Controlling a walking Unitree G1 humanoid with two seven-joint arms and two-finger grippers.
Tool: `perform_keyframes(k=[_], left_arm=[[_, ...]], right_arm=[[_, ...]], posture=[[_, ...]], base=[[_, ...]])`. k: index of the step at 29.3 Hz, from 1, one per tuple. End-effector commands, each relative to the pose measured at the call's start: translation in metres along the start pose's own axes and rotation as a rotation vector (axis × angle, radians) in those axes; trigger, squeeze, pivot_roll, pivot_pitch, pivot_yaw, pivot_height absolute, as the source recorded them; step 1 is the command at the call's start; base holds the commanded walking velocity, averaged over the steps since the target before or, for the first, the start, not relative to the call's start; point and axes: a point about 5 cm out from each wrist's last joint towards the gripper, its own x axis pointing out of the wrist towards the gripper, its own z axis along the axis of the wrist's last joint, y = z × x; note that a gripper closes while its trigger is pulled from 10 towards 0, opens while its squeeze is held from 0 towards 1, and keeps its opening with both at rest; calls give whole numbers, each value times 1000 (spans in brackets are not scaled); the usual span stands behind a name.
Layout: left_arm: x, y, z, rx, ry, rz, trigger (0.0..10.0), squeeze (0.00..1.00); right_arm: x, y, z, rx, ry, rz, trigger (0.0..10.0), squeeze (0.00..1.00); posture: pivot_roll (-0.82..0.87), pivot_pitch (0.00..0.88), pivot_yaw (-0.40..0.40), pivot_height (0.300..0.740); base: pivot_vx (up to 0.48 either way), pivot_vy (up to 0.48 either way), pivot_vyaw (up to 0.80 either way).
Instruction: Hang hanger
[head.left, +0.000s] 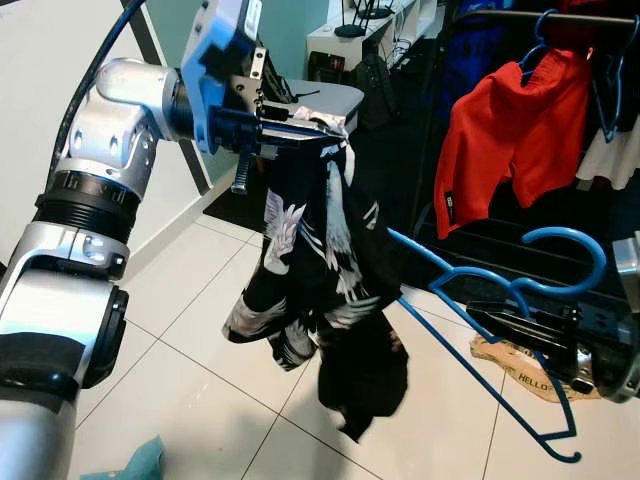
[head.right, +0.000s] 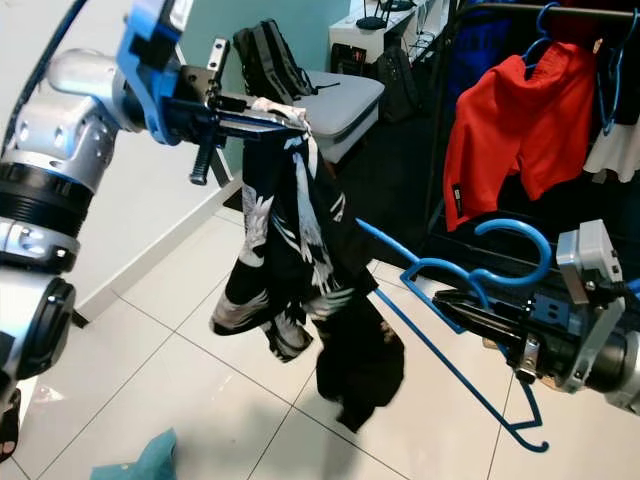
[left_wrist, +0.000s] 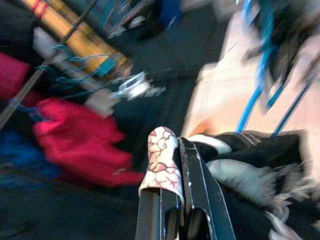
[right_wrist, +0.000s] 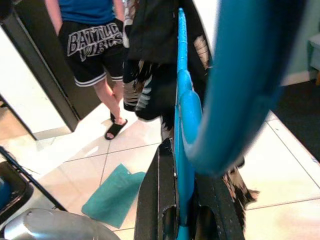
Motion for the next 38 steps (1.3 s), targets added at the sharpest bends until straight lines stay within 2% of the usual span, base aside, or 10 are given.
perform_keyframes(k=[1,5,10,13,17,24,27,28,32,38], left_arm=[[-1,4,5,76,30,11,10000,0],[-3,16,15,271,68,120,10000,0],[-6,28,28,456,105,240,10000,0],[-9,34,32,497,105,294,10000,0],[-10,36,32,499,106,315,10000,0],[-11,43,38,469,20,395,10000,0],[-13,52,51,413,-108,468,10000,0],[-13,52,51,413,-108,468,10000,0],[-12,59,69,344,-282,475,10000,0],[-7,59,73,311,-347,433,10000,0]], right_arm=[[-1,1,1,-15,6,2,10000,0],[-4,3,-2,-4,7,2,10000,0],[-6,3,-4,3,21,-6,10000,0],[-8,2,-7,9,40,-15,10000,0],[-7,3,-9,11,46,-17,10000,0],[1,6,-11,8,41,-4,10000,0],[7,5,-11,-3,23,-13,10000,0],[7,5,-11,-3,23,-13,10000,0],[15,5,-5,-25,-22,-8,10000,0],[18,4,0,-40,-68,-6,10000,0]], posture=[[-44,83,124,740],[-44,82,130,740],[-46,74,132,740],[-51,70,132,740],[-51,70,131,740],[-51,68,132,740],[-49,73,131,740],[-49,73,131,740],[-45,77,130,740],[-46,78,133,740]], base=[[0,0,0],[0,0,0],[0,0,0],[0,0,0],[0,0,0],[0,0,0],[0,0,0],[0,0,0],[0,0,0],[0,0,0]])
